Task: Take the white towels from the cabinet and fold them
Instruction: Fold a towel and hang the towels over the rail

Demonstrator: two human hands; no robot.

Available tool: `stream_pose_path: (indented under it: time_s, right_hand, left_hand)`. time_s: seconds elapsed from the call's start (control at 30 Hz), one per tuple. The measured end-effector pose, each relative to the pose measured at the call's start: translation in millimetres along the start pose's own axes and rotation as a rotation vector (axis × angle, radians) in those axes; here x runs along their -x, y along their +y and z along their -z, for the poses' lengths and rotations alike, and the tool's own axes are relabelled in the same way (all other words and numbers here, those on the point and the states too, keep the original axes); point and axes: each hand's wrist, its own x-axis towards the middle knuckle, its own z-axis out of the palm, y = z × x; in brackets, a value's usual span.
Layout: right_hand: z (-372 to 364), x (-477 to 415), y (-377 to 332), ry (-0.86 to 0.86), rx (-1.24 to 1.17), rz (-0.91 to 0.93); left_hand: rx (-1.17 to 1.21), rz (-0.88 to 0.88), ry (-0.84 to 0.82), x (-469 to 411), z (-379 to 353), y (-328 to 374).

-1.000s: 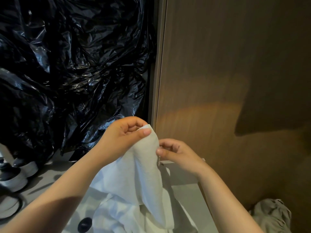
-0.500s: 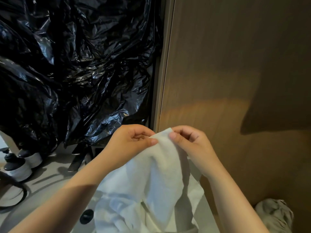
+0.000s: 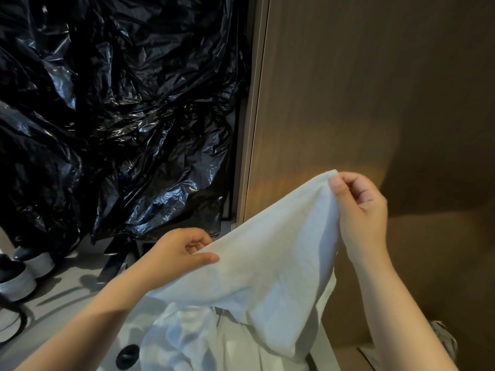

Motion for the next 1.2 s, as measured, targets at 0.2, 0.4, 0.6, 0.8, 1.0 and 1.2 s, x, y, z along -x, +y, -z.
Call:
stream_pose_path:
  time_s: [0.2,0.4,0.6,0.8,1.0,1.2]
  right_hand:
    - [15.5,-7.7,3.0,0.076,0.084,0.051]
    - [27.1,-15.6,-1.7,0.249,0.225,0.166]
    - [38.5,-20.0,-3.7,0.325,0.394,0.197]
    - [53.0,-19.4,3.6,0.444,0.437,0.159]
    - [38.7,-6.4,-0.4,0.430,0.370,0.140]
    - [36.4,2.9,-8.7,0.530,0.270,0.167]
  left_hand:
    - [-0.060,0.046,0.110,-9.4,13.4,-13.6]
    - [-0.168,-0.050,0.390,-27.7,31.4,20.6]
    - [0.534,0.195,0.028,-27.3,41.2,49.0]
    - [0.768,0.227,-0.093,-30.9,42.4,66.2]
    - [0.893,0.310,0.017,-36.1,23.3,87.5]
    - [1.162,0.234,0.032,-35.3,14.0,112.5]
